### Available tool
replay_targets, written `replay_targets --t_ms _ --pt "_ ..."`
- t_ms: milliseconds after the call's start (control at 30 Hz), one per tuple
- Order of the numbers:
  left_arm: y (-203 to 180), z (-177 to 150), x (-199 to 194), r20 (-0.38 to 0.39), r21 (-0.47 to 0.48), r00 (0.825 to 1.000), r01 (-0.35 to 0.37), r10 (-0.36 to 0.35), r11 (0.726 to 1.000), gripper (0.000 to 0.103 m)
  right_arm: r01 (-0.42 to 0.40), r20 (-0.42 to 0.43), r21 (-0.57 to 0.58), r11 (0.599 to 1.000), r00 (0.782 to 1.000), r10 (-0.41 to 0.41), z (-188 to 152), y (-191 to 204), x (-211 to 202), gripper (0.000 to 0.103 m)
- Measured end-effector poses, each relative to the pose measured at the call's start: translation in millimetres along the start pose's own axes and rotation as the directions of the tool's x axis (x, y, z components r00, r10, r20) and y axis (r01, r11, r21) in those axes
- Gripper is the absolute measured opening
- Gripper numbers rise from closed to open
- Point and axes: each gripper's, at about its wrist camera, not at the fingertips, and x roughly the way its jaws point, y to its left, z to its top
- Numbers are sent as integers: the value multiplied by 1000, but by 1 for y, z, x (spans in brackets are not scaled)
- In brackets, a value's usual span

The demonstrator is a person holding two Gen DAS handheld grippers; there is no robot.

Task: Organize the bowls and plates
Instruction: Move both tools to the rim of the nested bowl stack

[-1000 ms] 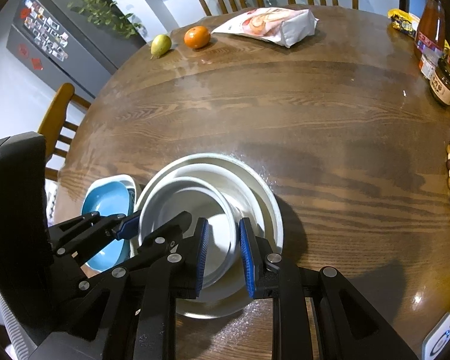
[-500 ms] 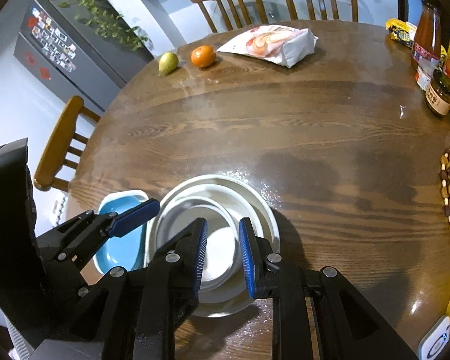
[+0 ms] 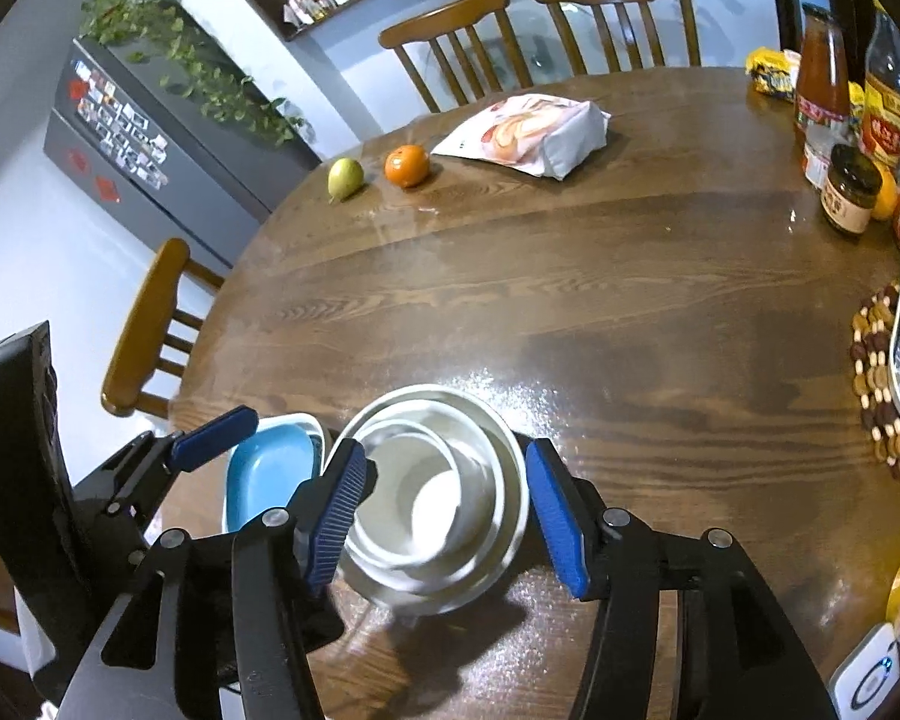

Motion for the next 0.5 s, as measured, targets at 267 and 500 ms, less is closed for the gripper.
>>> replay_targets --t_ms 267,500 --pt "12 -2 -5 -10 -43 1000 -9 9 999 102 13 -1 48 999 1000 -13 -10 -17 -9 84" --pt "48 -18 1 -60 -107 997 -57 51 993 102 15 -8 96 995 1000 -14 -27 -33 -11 84"
